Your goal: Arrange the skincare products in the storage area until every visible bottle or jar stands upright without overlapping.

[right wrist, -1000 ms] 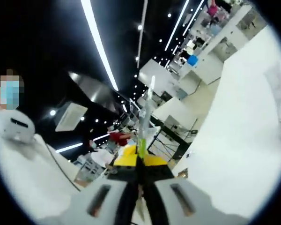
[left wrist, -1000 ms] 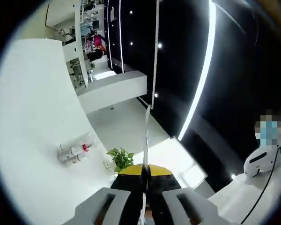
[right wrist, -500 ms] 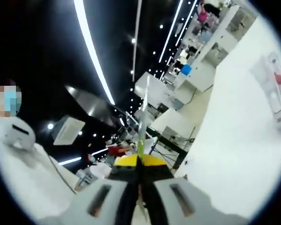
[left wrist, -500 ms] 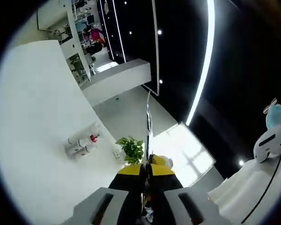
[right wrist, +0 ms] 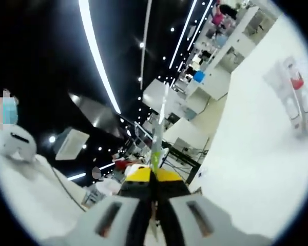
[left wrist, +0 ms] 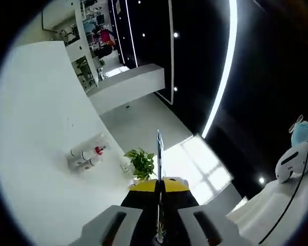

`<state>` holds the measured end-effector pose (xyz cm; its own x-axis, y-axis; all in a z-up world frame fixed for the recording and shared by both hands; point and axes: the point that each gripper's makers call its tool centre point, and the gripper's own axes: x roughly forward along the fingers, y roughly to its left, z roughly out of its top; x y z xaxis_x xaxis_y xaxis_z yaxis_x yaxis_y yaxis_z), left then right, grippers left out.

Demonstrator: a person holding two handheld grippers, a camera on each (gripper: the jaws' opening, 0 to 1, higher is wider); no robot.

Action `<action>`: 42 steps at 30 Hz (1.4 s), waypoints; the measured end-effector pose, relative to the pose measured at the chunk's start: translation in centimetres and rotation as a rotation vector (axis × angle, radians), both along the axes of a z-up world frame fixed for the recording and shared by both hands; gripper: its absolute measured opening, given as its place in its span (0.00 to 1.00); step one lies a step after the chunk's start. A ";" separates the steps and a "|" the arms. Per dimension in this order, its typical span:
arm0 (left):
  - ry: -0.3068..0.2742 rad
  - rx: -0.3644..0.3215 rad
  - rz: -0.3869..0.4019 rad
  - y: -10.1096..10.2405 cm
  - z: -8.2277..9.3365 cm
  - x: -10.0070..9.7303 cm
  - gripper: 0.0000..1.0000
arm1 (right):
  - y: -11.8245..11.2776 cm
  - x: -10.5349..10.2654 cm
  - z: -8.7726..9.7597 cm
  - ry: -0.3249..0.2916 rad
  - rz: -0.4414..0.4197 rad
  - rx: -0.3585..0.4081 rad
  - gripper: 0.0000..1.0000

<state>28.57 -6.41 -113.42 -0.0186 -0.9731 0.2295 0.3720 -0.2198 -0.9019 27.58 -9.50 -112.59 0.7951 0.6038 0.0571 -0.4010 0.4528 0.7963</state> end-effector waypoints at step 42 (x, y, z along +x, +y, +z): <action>0.059 0.196 0.090 -1.4 -5.9 6.9 0.03 | -2.9 4.0 -6.1 0.220 -0.175 -0.054 0.00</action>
<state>35.48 -7.79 -119.29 0.0781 -0.9964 0.0343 0.3277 -0.0068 -0.9448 31.60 -12.43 -118.73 0.8771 0.4540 -0.1572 -0.1331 0.5440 0.8285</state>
